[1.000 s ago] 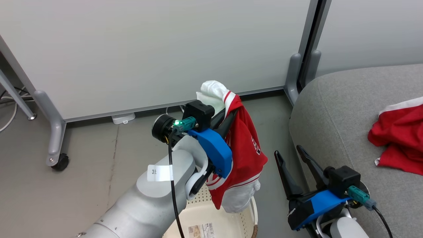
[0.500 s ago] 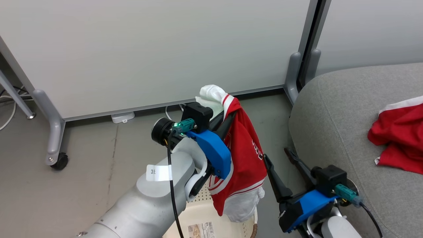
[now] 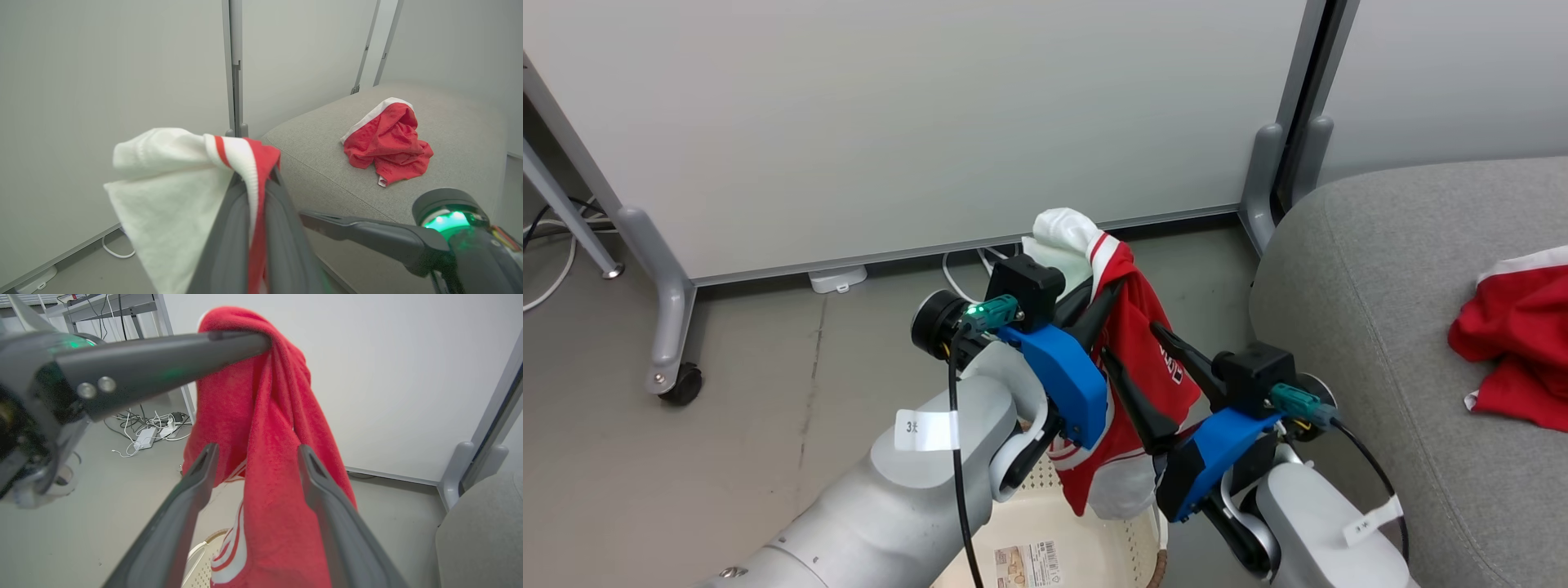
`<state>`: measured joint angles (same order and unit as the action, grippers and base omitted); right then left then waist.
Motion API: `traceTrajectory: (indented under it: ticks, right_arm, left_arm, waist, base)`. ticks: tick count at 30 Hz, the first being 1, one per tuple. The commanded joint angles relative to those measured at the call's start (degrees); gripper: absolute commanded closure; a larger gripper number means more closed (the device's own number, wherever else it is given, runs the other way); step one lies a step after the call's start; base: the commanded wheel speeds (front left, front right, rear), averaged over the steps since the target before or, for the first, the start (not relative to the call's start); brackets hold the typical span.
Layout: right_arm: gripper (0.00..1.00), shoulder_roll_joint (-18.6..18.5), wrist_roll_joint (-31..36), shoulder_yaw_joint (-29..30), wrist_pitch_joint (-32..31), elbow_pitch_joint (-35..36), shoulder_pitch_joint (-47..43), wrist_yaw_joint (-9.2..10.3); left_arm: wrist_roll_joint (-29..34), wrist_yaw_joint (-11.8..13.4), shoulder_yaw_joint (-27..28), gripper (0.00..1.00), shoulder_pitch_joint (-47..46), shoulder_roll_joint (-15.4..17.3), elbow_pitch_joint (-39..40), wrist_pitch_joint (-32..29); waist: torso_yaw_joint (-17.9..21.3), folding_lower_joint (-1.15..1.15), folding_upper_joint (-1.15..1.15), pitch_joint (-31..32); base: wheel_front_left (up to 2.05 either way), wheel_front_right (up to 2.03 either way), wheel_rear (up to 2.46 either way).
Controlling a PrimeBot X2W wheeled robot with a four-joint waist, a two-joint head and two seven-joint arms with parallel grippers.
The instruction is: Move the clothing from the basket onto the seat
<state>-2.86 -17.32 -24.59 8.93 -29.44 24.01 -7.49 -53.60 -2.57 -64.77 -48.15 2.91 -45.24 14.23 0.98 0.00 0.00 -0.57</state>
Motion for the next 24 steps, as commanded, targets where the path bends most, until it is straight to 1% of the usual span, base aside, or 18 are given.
traceTrajectory:
  ticks: [1,9,14,18,19,20,21,24]
  right_arm:
    - [0.0,-0.04,-0.64,-0.54,0.79,-1.66,1.6,-0.01]
    - [0.0,-0.04,0.46,-3.29,3.19,-13.85,8.5,-0.01]
    - [0.0,-0.03,-2.0,-4.59,3.62,-20.18,10.78,-0.01]
    - [0.0,-0.03,-5.5,-6.94,3.86,-22.94,11.75,-0.01]
    - [0.22,-0.03,-6.37,-7.59,3.79,-23.5,11.91,-0.01]
    - [0.66,-0.03,-7.06,-8.22,3.75,-23.99,12.26,-0.01]
    - [1.0,-0.03,-7.9,-8.75,3.86,-24.33,12.56,-0.01]
    - [1.0,-0.03,-9.55,-10.15,4.4,-25.38,13.09,-0.01]
  left_arm:
    - [-0.39,0.1,-0.3,1.0,-0.88,-0.01,0.23,0.27]
    - [-1.78,0.22,-2.32,1.0,-1.52,-0.02,1.17,0.43]
    - [-2.49,0.4,-3.64,1.0,-1.77,-0.03,1.87,0.53]
    - [-2.97,0.44,-4.36,1.0,-2.07,-0.02,2.12,0.63]
    - [-3.13,0.48,-4.54,1.0,-2.11,-0.03,2.12,0.66]
    - [-3.31,0.52,-4.7,1.0,-2.13,-0.03,2.08,0.66]
    - [-3.42,0.52,-4.83,1.0,-2.17,-0.02,2.05,0.59]
    - [-3.65,0.66,-5.08,1.0,-2.27,-0.02,1.84,0.68]
  waist:
    - [-0.23,0.0,0.0,-0.06]
    - [-1.33,0.0,0.0,-0.03]
    - [-1.94,0.0,0.0,0.32]
    - [-2.27,0.0,0.0,0.63]
    - [-2.3,0.0,0.0,0.71]
    - [-2.31,0.0,0.0,0.78]
    - [-2.31,0.0,0.0,0.84]
    - [-2.2,0.0,0.0,1.03]
  base:
    - [0.0,0.0,0.0]
    - [0.0,0.0,0.0]
    - [0.0,0.0,0.0]
    - [0.0,0.0,0.0]
    - [0.0,0.0,0.0]
    - [0.0,0.0,0.0]
    - [0.0,0.0,0.0]
    - [0.0,0.0,0.0]
